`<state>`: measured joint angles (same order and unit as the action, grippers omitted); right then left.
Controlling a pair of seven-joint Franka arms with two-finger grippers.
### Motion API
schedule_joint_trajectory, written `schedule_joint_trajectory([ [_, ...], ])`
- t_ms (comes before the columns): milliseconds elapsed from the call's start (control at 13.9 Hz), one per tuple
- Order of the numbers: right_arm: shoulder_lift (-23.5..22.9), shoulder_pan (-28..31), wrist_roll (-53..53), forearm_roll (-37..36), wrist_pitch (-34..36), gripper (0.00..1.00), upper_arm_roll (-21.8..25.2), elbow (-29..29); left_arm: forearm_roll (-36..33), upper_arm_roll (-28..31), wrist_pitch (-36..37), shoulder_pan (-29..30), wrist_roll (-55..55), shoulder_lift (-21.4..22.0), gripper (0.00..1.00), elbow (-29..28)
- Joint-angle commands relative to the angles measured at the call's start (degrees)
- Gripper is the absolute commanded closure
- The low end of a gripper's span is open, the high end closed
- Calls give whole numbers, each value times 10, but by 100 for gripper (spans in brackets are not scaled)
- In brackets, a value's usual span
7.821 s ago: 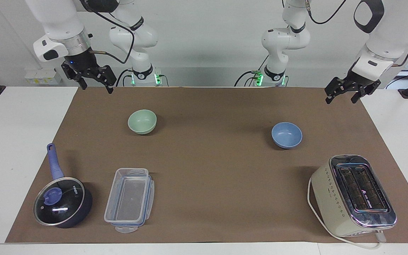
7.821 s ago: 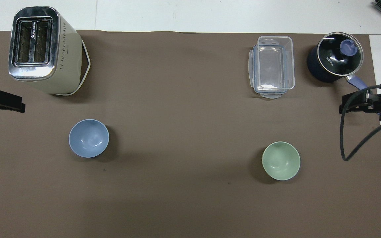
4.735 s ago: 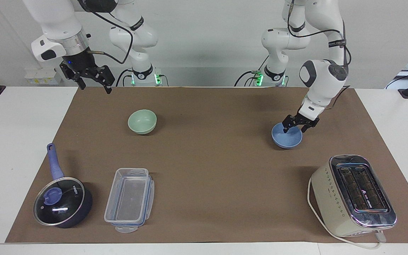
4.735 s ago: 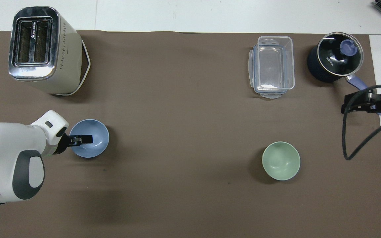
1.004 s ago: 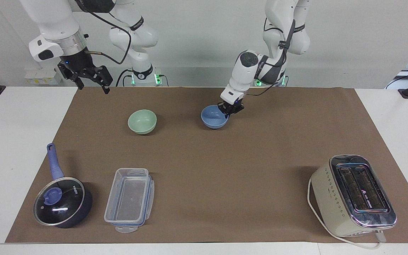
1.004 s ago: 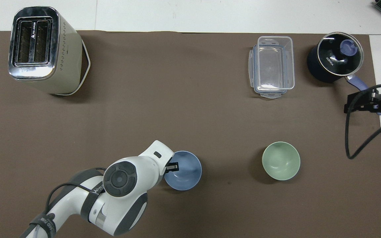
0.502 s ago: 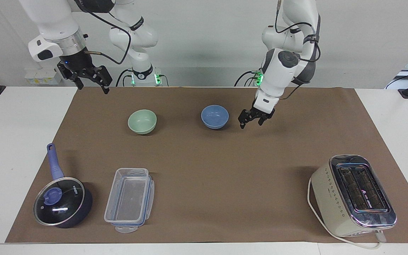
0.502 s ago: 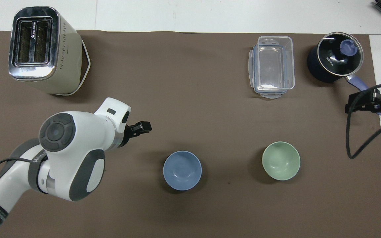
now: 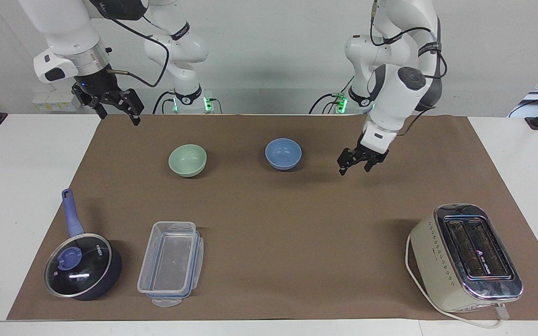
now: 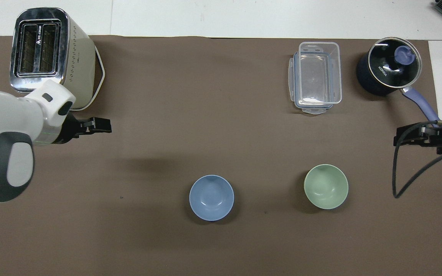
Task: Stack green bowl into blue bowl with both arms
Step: 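Release the blue bowl and withdraw the left gripper to rest, then reach the right gripper to the rim of the pale green bowl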
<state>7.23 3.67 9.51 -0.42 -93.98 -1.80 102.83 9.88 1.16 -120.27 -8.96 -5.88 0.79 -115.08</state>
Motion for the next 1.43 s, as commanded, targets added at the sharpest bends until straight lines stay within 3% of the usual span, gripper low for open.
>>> schedule_joint_trajectory([
  [0,47,20,-42,14,-48,0,-1,99,-38,-8,81,43,64,-8,0,67],
  [359,52,16,-98,17,-148,0,-1,225,-110,-7,151,68,97,-17,0,148],
  [574,42,12,-110,58,-245,0,-2,317,-116,-5,237,68,102,-39,0,231],
  [717,44,-5,-131,60,-298,0,-2,364,-115,-3,267,68,109,-35,0,252],
  [1004,19,-12,-146,60,-386,0,-2,413,-112,2,268,67,105,-26,0,246],
  [1291,-11,-12,-157,61,-408,0,-2,414,-112,2,267,67,104,-26,0,246],
  [1363,-11,-12,-157,61,-406,4,-2,414,-112,2,267,68,104,-26,0,246],
])
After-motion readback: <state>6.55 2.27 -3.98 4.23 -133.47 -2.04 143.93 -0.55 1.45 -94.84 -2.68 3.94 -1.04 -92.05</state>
